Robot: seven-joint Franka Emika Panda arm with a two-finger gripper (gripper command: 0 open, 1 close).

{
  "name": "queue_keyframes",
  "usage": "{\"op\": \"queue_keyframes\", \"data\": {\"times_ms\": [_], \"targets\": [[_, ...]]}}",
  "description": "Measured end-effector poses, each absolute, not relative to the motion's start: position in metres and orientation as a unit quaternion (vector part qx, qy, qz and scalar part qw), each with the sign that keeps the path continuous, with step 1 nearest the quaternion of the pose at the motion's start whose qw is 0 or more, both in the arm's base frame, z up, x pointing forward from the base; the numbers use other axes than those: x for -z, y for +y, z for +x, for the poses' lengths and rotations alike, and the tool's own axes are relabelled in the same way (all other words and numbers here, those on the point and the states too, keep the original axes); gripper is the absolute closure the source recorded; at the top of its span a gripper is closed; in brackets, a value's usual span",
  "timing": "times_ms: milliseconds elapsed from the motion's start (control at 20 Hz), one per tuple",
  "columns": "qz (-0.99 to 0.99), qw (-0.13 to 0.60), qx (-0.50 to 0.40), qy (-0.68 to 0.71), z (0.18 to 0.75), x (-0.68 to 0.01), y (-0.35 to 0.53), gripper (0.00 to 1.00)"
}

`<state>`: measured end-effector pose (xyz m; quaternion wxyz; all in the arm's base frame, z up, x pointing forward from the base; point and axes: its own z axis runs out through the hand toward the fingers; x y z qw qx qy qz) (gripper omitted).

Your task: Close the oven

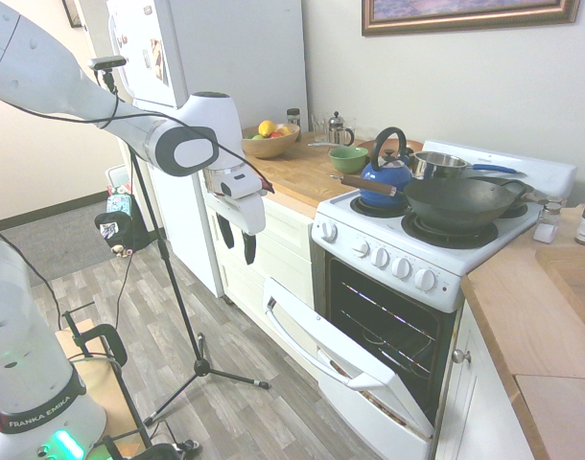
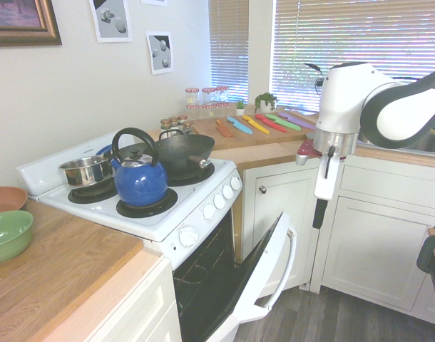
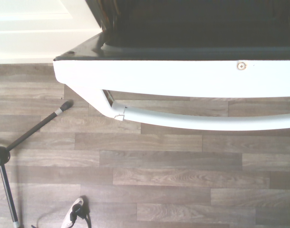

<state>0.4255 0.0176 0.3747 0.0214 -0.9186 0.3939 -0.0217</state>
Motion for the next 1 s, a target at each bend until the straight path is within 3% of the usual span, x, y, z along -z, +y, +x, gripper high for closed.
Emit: {"op": "queue_keyframes", "data": {"times_ms": [250,650,1000], "targets": [[-0.919,0.014,0.007,0.395,0.425,-0.361,0.021,0.00],[-0.925,0.004,-0.015,0.381,0.410,-0.248,0.034,0.00],[-0.918,0.029,0.008,0.395,0.442,-0.181,0.023,0.00]]}}
